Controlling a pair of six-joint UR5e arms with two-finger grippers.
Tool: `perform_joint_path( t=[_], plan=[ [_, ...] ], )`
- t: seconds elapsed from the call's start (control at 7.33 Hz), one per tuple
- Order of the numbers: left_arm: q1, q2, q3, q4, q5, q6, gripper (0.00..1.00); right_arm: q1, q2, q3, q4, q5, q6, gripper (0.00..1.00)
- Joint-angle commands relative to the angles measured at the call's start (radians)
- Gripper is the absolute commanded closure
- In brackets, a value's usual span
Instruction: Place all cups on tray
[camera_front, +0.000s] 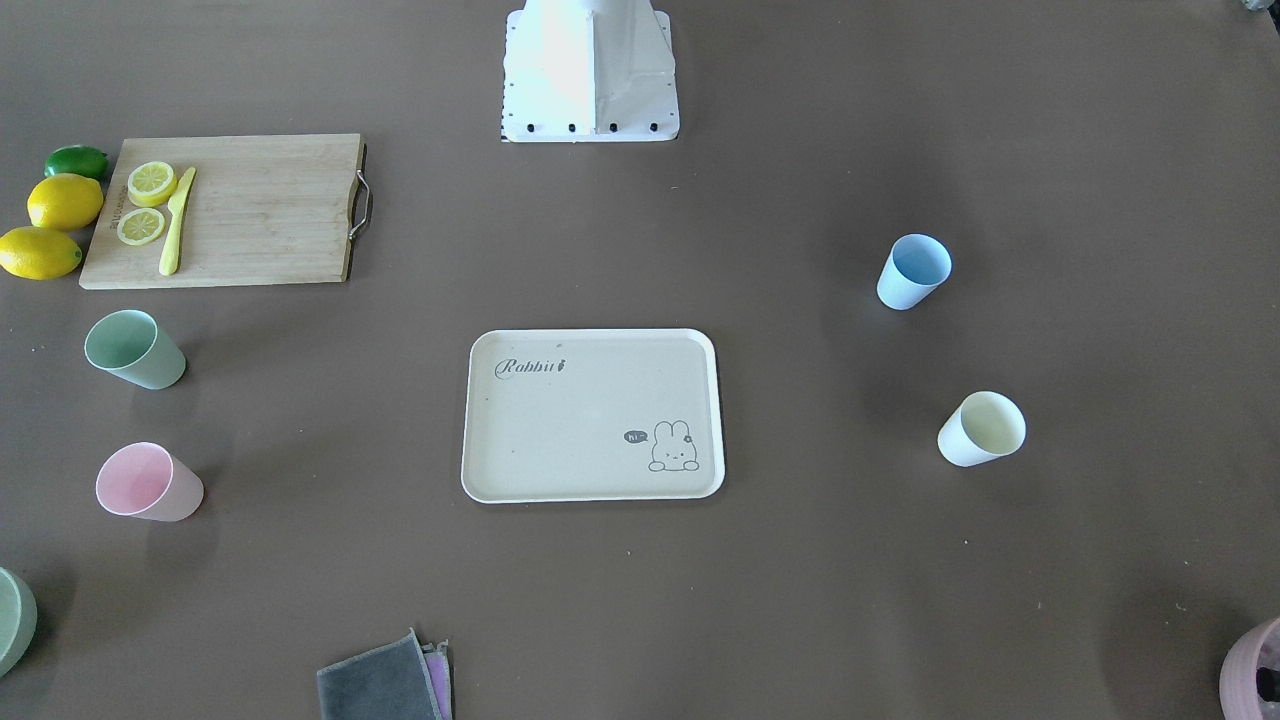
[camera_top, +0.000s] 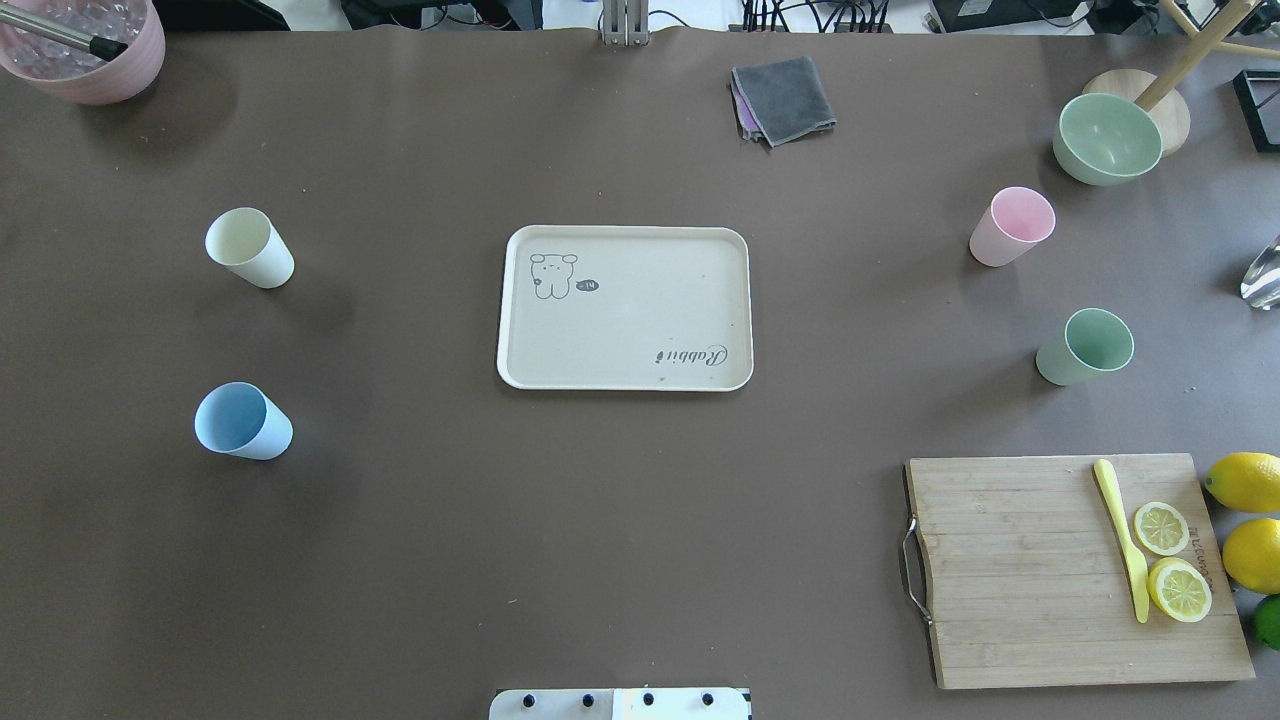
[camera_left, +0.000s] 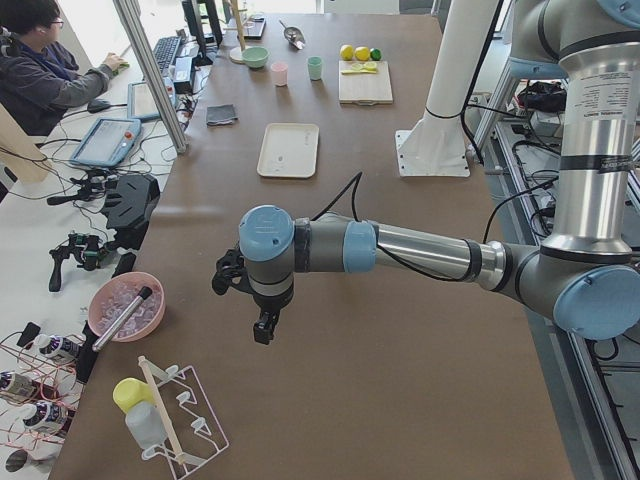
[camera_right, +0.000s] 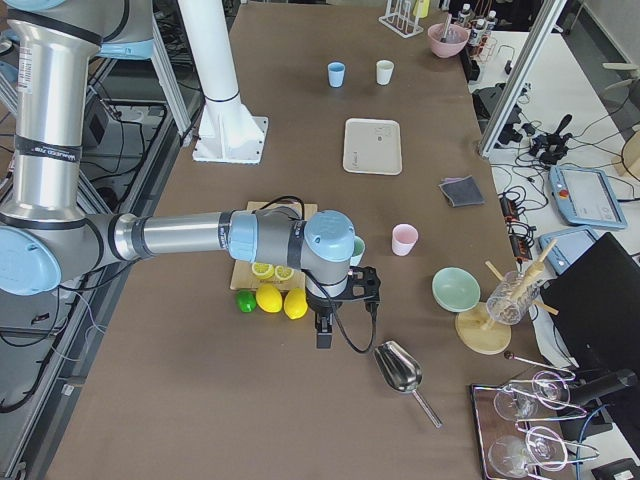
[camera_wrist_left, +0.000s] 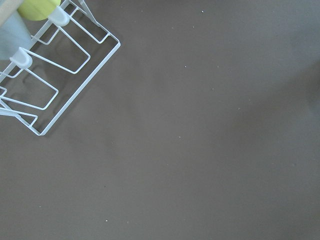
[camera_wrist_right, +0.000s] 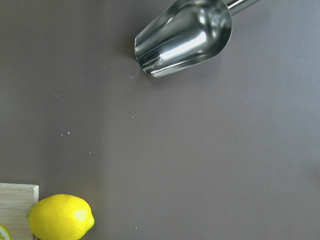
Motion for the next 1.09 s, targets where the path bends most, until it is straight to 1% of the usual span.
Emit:
perform_joint_path(
  t=[0.0, 0.14, 0.27, 0.68, 0.82, 0.95],
  plan=[
    [0.000, 0.000, 0.000, -0.001, 0.006, 0.000, 0.01, 0.000, 0.000, 0.000, 0.000, 0.000, 0.000, 0.00],
    [0.001, 0.000, -0.006, -0.002, -0.001, 0.001, 0.01, 0.000, 0.002, 0.000, 0.000, 0.000, 0.002, 0.00],
    [0.001, 0.000, -0.049, -0.002, -0.002, 0.002, 0.01, 0.000, 0.003, 0.005, 0.002, 0.003, 0.002, 0.00],
    [0.003, -0.015, -0.060, -0.003, 0.000, -0.006, 0.01, -0.002, 0.009, 0.015, 0.003, 0.009, 0.003, 0.00],
    [0.003, -0.055, -0.069, -0.005, -0.003, -0.009, 0.01, -0.002, 0.017, 0.020, 0.033, 0.061, 0.014, 0.00],
    [0.003, -0.098, -0.072, -0.006, -0.003, -0.011, 0.01, 0.000, 0.017, 0.025, 0.131, 0.098, 0.020, 0.00]
  ],
)
